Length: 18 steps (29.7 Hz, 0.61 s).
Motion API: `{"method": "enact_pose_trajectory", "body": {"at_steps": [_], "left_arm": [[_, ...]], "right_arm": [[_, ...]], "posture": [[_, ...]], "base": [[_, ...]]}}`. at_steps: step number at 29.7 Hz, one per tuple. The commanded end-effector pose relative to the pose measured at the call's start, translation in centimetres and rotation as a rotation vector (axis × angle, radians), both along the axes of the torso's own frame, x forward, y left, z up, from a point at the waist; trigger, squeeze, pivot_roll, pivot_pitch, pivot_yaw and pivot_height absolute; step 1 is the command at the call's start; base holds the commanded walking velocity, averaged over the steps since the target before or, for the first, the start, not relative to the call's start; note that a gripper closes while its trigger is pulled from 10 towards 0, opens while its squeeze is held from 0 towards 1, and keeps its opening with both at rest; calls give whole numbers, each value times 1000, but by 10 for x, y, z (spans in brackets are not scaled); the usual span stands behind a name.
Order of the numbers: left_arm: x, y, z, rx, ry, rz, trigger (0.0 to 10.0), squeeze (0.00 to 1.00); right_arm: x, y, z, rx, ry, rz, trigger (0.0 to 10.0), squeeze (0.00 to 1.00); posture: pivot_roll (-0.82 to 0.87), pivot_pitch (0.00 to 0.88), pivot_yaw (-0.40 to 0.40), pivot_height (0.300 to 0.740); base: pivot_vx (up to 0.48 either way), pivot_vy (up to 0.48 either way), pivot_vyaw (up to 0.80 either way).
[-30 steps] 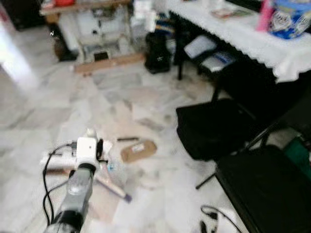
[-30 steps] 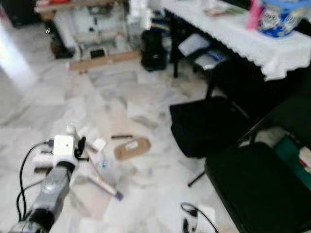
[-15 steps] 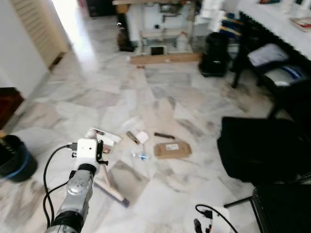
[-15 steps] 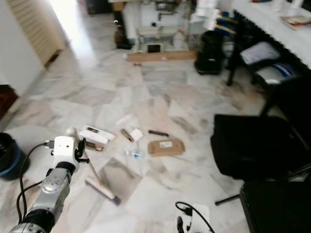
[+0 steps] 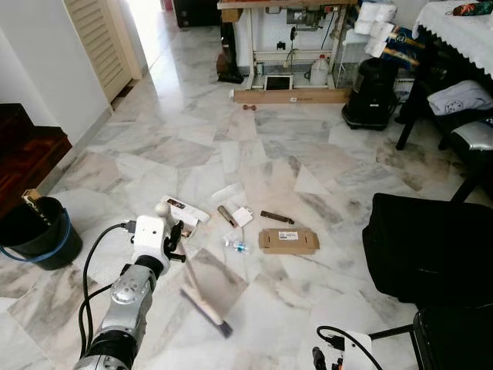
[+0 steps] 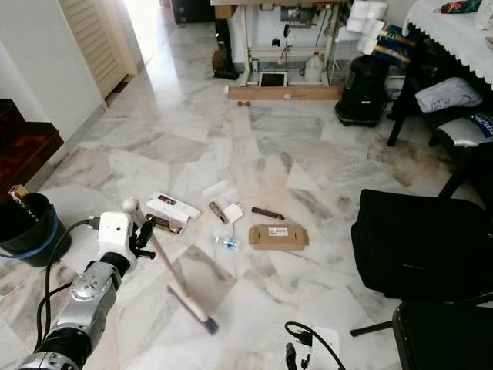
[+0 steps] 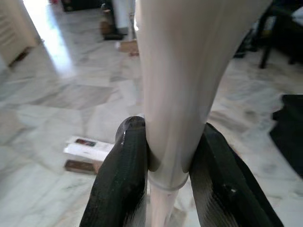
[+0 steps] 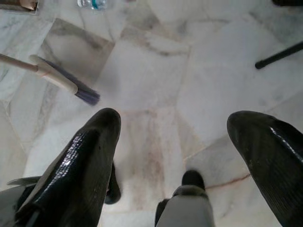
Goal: Sweep floor
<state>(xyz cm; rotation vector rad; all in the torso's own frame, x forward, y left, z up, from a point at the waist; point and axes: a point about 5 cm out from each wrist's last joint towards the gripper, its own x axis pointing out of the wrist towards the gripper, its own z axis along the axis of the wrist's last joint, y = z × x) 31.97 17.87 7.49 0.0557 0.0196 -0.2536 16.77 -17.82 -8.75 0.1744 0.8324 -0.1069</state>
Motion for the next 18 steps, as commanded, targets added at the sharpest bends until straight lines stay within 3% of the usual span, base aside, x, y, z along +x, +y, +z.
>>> {"method": "enact_pose_trajectory", "body": {"at_steps": [1, 4, 6, 8, 9, 18], "left_arm": [[8, -2, 19, -4, -59, -53, 10000, 0], [11, -5, 27, -1, -63, -130, 10000, 0], [13, -7, 31, 0, -65, -172, 10000, 0], [14, -11, 37, -8, -71, -227, 10000, 0], [15, -14, 41, -14, -72, -253, 10000, 0], [16, -32, 54, -32, -87, -379, 10000, 0]], "right_arm": [[3, 4, 2, 1, -28, 32, 10000, 0], [5, 6, 4, 8, -57, 60, 10000, 0], [47, -15, 30, -34, -205, 82, 10000, 0], [104, -36, 77, -3, -390, 83, 10000, 0], [113, -38, 86, 12, -428, 90, 10000, 0], [141, -37, 121, 106, -593, 186, 10000, 0]], "posture": [[-79, 0, 76, 740], [-83, 0, 80, 740], [-83, 0, 80, 740], [-81, 0, 79, 740], [-80, 0, 78, 740], [-78, 0, 70, 740]], "base": [[0, 0, 0], [0, 0, 0], [0, 0, 0], [0, 0, 0], [0, 0, 0], [0, 0, 0]]}}
